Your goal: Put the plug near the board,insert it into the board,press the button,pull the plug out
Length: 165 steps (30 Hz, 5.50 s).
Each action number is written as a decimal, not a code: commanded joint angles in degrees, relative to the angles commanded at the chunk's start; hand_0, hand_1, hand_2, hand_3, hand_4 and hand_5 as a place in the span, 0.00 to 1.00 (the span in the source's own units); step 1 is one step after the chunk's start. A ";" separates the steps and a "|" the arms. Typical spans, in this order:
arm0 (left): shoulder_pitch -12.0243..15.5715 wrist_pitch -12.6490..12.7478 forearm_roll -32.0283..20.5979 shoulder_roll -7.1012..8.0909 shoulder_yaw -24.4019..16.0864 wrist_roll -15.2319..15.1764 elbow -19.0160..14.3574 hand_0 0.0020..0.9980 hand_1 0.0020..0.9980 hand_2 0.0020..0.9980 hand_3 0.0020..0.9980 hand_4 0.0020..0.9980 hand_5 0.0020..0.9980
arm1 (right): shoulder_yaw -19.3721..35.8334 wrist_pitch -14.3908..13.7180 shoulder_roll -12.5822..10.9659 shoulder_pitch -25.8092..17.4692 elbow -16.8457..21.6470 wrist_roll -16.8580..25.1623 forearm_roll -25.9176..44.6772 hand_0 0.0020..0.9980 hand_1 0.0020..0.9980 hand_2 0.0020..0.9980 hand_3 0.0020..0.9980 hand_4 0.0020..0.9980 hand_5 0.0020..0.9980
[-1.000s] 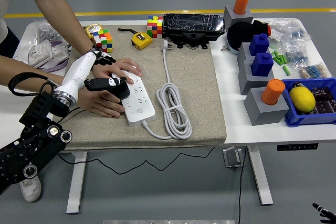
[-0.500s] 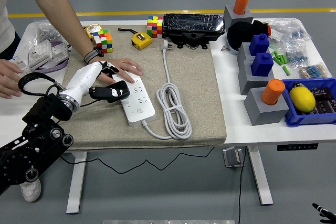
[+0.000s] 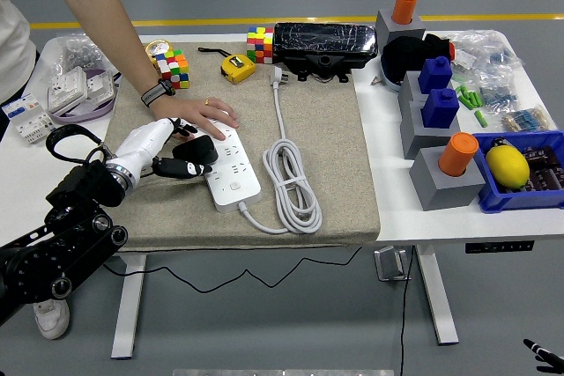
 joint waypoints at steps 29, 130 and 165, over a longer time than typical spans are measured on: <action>3.28 8.07 -1.38 2.87 -2.68 -6.00 -1.84 0.35 0.37 0.39 0.48 0.64 0.00 | -0.05 -0.06 -0.08 -0.24 0.07 0.02 -0.33 0.65 0.64 0.62 0.55 0.98 0.53; 14.07 15.90 -36.68 0.89 -26.48 -20.99 -10.41 0.50 0.53 0.52 0.55 0.77 0.26 | 2.09 -0.25 0.73 0.52 -0.51 -0.19 -1.78 0.65 0.64 0.62 0.54 0.97 0.54; 14.00 15.88 -36.77 1.67 -26.24 -20.70 -11.08 0.50 0.54 0.53 0.55 0.77 0.27 | 1.05 0.29 0.47 0.63 -0.49 -0.78 -1.75 0.65 0.64 0.62 0.55 0.97 0.54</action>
